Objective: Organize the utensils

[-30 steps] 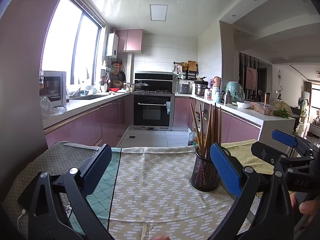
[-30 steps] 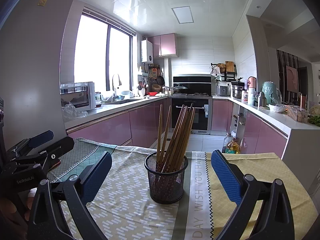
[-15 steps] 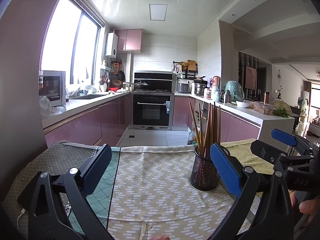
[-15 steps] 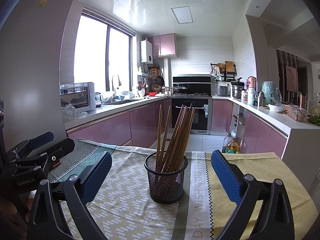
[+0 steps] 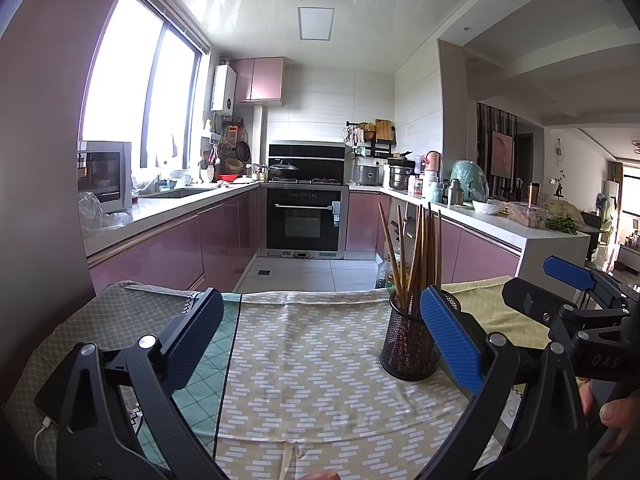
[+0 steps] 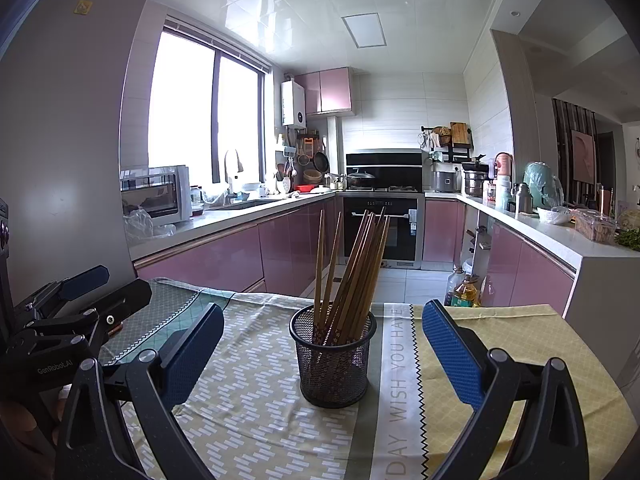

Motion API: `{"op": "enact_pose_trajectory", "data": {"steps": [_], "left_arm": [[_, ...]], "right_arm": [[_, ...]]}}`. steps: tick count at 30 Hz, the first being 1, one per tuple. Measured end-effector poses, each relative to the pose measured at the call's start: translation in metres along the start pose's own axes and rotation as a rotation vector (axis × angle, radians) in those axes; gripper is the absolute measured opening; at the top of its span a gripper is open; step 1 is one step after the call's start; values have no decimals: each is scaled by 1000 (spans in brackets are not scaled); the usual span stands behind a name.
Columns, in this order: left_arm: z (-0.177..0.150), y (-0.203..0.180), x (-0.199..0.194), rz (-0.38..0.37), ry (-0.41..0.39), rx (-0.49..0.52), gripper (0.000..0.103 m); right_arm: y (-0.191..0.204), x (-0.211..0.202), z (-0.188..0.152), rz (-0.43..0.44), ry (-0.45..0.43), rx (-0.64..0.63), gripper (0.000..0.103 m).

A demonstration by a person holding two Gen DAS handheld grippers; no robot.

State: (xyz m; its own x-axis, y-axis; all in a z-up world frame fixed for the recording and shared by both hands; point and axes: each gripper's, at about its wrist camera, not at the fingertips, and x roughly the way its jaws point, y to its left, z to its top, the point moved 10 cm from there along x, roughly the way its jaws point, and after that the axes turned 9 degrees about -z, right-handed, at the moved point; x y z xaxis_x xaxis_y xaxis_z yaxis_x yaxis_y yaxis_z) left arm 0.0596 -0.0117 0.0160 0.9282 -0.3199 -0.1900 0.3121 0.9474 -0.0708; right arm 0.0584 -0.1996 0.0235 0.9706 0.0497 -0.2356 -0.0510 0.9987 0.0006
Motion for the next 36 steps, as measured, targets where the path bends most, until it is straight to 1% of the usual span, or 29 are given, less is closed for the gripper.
{"op": "enact_pose_trajectory", "data": {"steps": [36], "left_arm": [[-2, 1, 1, 3, 3, 1, 97]], "right_arm": [[-1, 0, 0, 0, 1, 5, 96]]}}
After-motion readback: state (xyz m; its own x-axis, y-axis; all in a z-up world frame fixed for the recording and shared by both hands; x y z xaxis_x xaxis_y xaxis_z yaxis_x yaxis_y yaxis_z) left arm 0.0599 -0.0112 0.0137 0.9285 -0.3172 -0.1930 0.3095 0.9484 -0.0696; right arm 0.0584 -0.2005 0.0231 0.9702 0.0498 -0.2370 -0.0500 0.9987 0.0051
